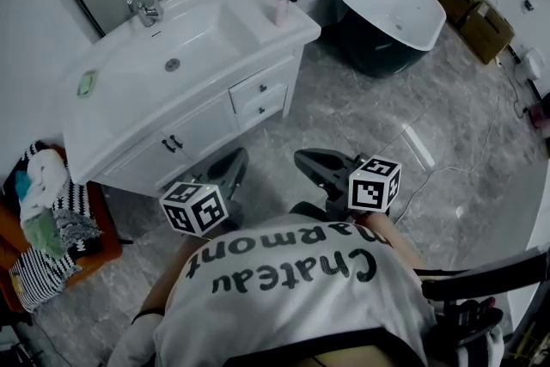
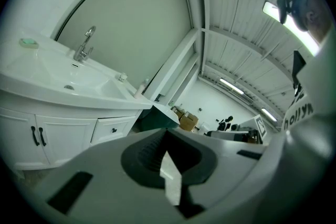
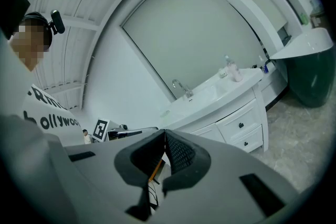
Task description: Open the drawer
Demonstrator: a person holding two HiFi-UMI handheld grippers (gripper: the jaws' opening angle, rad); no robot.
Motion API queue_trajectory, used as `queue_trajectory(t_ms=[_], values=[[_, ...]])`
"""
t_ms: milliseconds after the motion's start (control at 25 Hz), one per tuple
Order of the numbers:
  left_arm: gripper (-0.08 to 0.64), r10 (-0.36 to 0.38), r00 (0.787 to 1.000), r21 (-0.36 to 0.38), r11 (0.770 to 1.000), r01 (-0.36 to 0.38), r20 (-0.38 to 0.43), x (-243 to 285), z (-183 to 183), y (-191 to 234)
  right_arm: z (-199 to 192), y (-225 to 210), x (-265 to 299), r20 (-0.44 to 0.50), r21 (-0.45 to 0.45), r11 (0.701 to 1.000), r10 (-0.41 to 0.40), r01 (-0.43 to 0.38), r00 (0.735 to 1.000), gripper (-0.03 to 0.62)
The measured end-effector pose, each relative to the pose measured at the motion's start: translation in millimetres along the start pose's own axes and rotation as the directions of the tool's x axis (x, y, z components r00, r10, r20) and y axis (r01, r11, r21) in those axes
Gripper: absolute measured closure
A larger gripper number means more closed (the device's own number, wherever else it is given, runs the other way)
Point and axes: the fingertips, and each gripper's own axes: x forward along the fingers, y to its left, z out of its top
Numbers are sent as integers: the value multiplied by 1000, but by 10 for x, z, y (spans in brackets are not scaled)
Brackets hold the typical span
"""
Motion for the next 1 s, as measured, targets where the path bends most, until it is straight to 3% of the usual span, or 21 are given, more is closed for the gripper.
queue_trajectory(t_ms=[80, 280, 560, 680, 840, 1000], values=[[552, 7, 1000, 8, 1000, -7, 2, 24, 1, -16, -17, -39, 14, -10, 17, 1000, 0, 1, 1000, 581], [552, 72, 997, 113, 991, -72, 5, 70, 1, 51, 6, -230, 154, -48, 56, 998, 6, -4, 999, 581], [552, 199, 978, -22, 980, -198, 56, 37, 129, 474, 262, -624, 575, -75, 95, 993, 78, -71, 994, 581], [552, 241, 967, -43, 970, -238, 83, 93, 243, 592, 380, -879, 794, -128, 105, 993, 64, -50, 990, 581], [552, 288, 950, -65, 957, -281, 125, 231, 321, 751, 497, -1272, 1079, -168, 52, 998, 29, -20, 985, 581], [552, 339, 936, -61, 941, -334, 99, 437, 287, 881, 426, -1732, 1347, -225, 9, 1000, -6, 8, 974, 580]])
